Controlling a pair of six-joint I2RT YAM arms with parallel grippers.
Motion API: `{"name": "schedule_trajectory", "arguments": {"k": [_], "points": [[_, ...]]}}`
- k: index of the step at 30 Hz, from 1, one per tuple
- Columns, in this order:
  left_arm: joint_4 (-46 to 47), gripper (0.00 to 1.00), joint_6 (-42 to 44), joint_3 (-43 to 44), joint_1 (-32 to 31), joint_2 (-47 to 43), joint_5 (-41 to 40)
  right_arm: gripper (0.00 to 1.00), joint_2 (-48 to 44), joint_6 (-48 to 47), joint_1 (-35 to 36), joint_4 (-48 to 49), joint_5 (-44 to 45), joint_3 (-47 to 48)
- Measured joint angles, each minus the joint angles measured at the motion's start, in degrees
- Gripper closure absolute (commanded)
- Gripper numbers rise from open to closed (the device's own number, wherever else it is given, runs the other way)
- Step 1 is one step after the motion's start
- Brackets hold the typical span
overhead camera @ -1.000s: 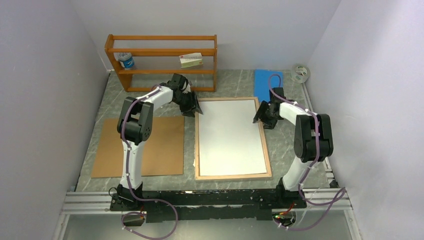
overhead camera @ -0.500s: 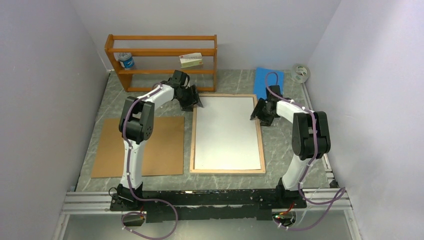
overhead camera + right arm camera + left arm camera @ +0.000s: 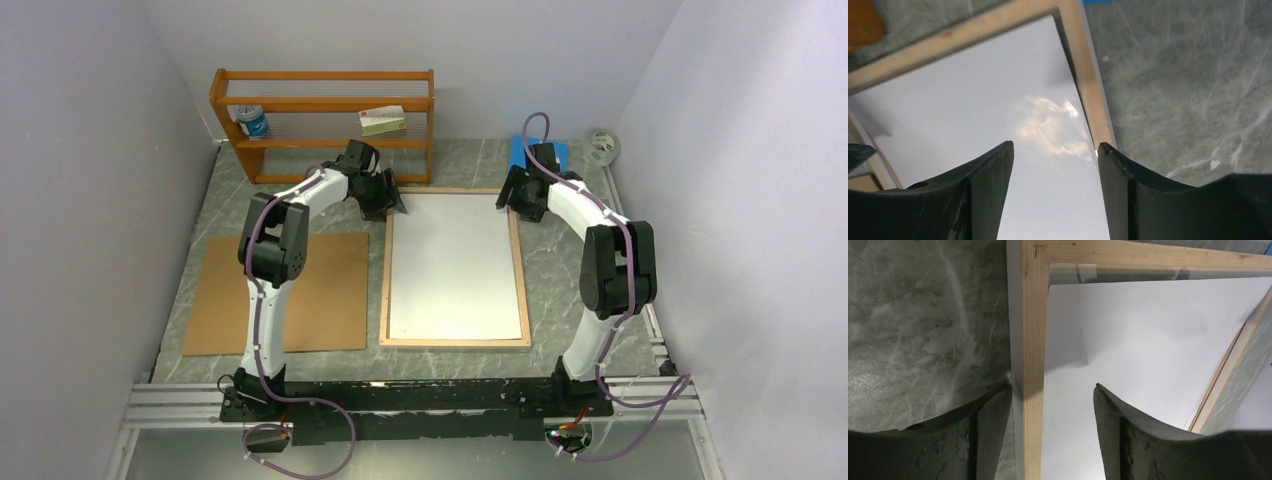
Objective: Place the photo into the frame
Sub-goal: Move the photo frame to the center of the board, then adjust the photo frame at the center of the board.
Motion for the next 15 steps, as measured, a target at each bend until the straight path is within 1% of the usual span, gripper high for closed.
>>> {"name": "schedule_trajectory", "arguments": {"k": [2, 4, 10, 12, 15], "points": [[0.35, 0.31, 0.17, -0.24, 0.37, -0.17, 0.7, 0.41, 0.07, -0.7, 0.15, 0.11, 0.07, 1.77], [0.59, 0.33, 0.44, -0.44, 0.7, -0.26, 1.62, 0.48, 0.59, -1.01, 0.31, 0.57, -0.52, 3.54], [0.87, 0.49, 1.55, -2.73, 2.82, -1.16, 4.28, 0.68, 6.82, 0.57, 1.05, 5.11, -5.4, 8.7], [0.81, 0.53, 1.79, -3.98, 3.72, -1.7, 5.2, 0.7, 10.19, 2.14, 1.42, 7.13, -7.76, 10.49], [0.7, 0.56, 2.47, -5.88, 4.81, -2.67, 6.36, 0.71, 15.06, 4.44, 2.14, 9.2, -10.4, 13.35]]}}
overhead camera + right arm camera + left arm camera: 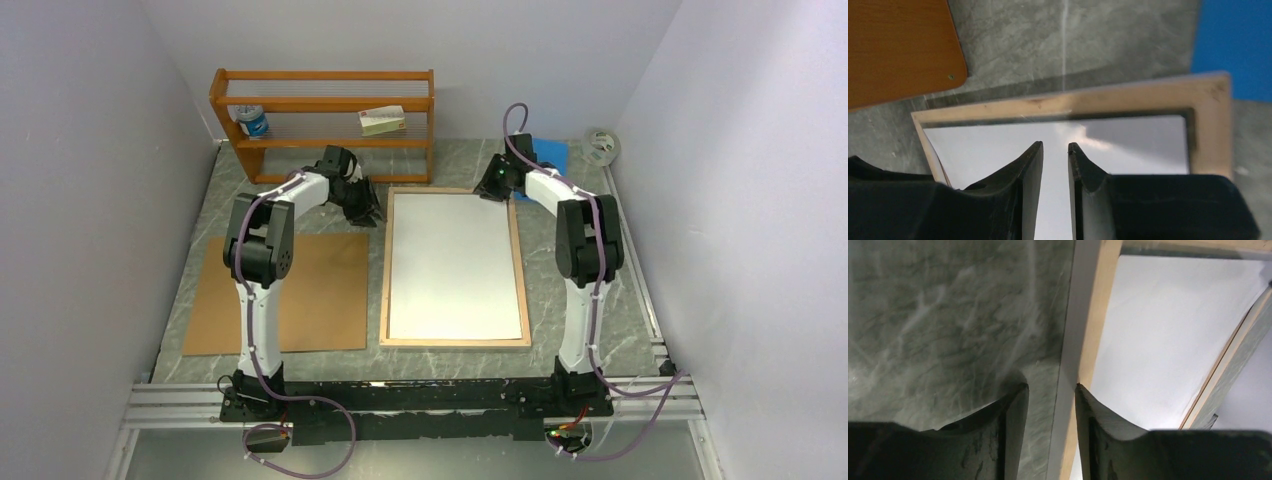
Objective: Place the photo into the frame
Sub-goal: Adjust the photo frame at the center of the board.
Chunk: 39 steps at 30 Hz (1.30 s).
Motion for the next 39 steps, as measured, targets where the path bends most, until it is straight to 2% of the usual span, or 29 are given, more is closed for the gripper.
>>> {"name": "schedule_trajectory", "arguments": {"k": [5, 11, 22, 32, 39], "points": [[-0.09, 0.61, 1.44, -2.75, 0.87, -1.2, 2.49, 0.72, 6.23, 3.17, 1.73, 2.51, -3.13, 4.9], [-0.33, 0.67, 2.6, -3.3, 0.76, -1.22, 5.05, 0.73, 8.94, 5.31, 3.23, 4.59, -4.42, 7.87], [-0.13, 0.65, 3.04, -4.17, 0.85, -1.49, 6.34, 0.73, 11.5, 6.45, 3.34, 7.41, -5.6, 9.7], [0.31, 0.68, 2.97, -4.79, 0.92, -1.57, 6.93, 0.73, 11.04, 3.82, 3.61, 9.49, -6.64, 8.02], [0.87, 0.72, 2.95, -5.84, 0.9, -2.29, 6.99, 0.73, 9.7, -1.29, 5.05, 6.71, -4.85, 7.67]]}}
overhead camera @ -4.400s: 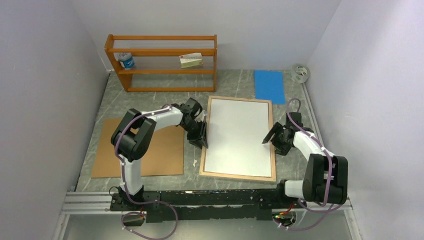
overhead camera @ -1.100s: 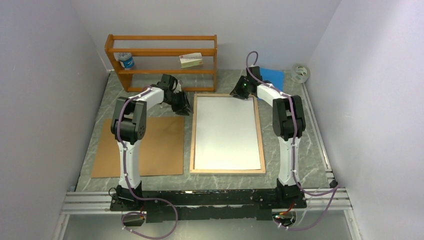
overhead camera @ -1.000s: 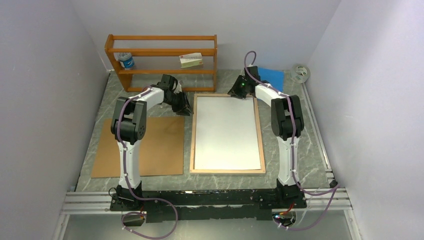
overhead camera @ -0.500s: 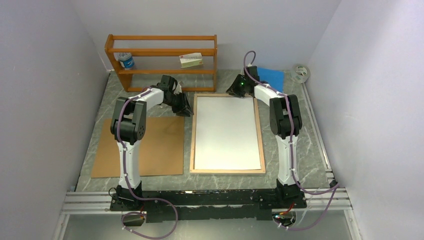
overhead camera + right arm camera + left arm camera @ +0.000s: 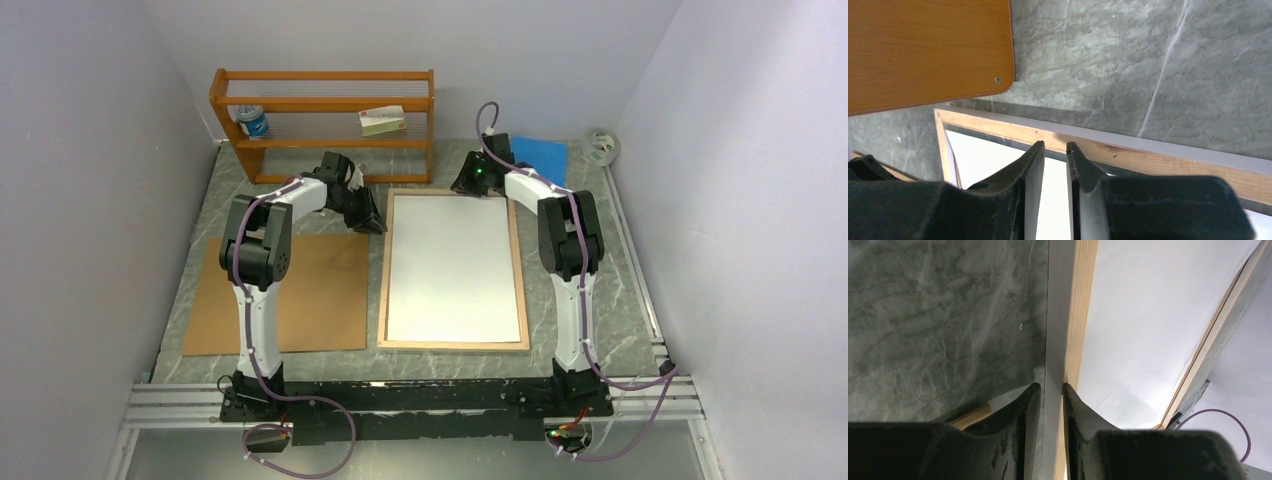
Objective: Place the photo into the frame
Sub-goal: Adjust the photo frame at the center of the board.
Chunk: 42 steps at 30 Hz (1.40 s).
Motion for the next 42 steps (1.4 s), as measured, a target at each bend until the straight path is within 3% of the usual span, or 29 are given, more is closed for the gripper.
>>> {"name": "schedule_trajectory", "arguments": {"k": [22, 31, 42], "points": [[-0.39, 0.71, -0.07, -0.98, 0.02, -0.61, 0.46, 0.71, -1.25, -6.49, 2.47, -17.57, -1.73, 2.64], [-0.17, 0.63, -0.11, -1.27, 0.17, -0.61, 0.59, 0.6, -2.27, -5.88, 2.86, -14.93, -1.55, 1.33], [-0.17, 0.63, -0.09, -1.27, 0.17, -0.57, 0.55, 0.59, -1.66, -4.87, 4.87, -8.66, 1.92, 3.21]]}}
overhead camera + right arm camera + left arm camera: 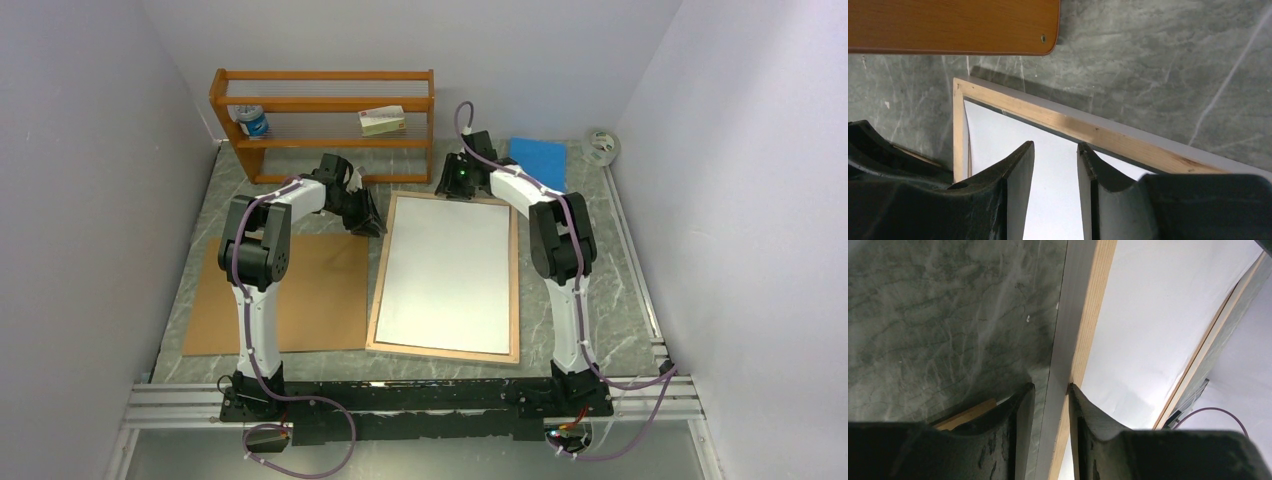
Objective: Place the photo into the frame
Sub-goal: Adjust the photo frame at the center of the board.
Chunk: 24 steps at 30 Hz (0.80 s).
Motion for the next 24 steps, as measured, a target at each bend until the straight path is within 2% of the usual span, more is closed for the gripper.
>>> {"name": "schedule_trajectory", "arguments": {"k": [8, 15, 24], "points": [[0.11, 0.62, -0.02, 0.0, 0.02, 0.24, 0.15, 0.59, 2.08, -1.86, 1.57, 0.26, 1.95, 1.05], [0.22, 0.65, -0.04, 0.0, 0.02, 0.37, 0.42, 0.6, 2.08, -2.86, 2.23, 0.44, 3.85, 1.03], [0.44, 0.65, -0.04, 0.0, 0.04, 0.39, 0.72, 0.59, 0.85, -2.89, 2.4, 5.42, 4.35, -0.63]]}}
